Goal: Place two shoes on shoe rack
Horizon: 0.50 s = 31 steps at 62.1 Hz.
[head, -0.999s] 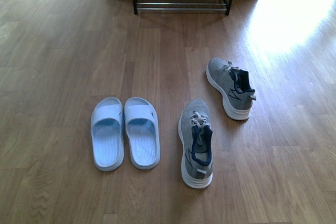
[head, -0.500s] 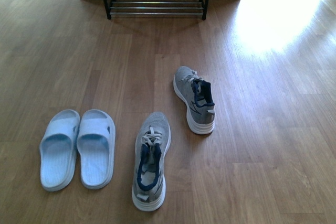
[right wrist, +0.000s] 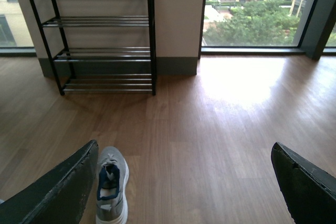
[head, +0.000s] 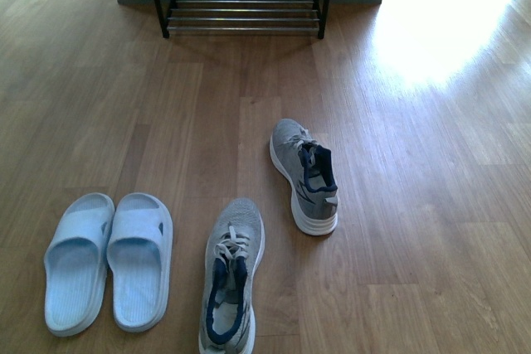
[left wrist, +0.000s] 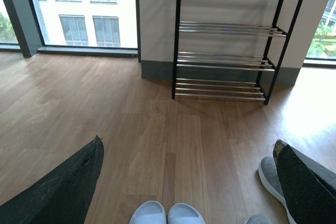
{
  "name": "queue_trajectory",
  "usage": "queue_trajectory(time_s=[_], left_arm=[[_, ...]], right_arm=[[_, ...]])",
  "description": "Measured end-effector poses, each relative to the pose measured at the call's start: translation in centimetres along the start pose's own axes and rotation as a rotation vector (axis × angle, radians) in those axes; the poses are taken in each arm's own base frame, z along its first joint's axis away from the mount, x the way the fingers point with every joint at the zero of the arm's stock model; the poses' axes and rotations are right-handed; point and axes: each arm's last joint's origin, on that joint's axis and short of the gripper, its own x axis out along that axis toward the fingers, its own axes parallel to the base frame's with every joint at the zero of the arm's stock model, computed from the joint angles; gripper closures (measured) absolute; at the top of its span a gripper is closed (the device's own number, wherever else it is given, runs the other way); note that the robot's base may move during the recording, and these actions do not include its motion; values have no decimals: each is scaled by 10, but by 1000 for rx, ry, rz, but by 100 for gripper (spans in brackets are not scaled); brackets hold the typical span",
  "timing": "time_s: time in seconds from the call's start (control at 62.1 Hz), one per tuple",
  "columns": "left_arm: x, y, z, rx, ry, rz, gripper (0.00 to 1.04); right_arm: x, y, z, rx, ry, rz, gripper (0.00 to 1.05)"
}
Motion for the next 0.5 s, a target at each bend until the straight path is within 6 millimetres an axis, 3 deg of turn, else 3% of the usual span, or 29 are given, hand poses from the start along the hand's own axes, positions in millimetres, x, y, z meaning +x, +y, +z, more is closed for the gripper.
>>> queue_trajectory(time_s=[0.209,0.274,0.338,0.403,0.5], left_arm=[[0,0,0,-1,3,2,9],[1,-2,-3,-137,219,255,9],[5,-6,-8,-206,302,348,9],[24,-17,-4,-358,366,266,9],[65,-39,10,-372,462,75,9]], right_arm=[[0,0,0,0,0,4,9],[0,0,0,0,0,3,9],[0,0,0,0,0,3,9],[0,0,0,0,0,3,9],[0,0,0,0,0,3,9]])
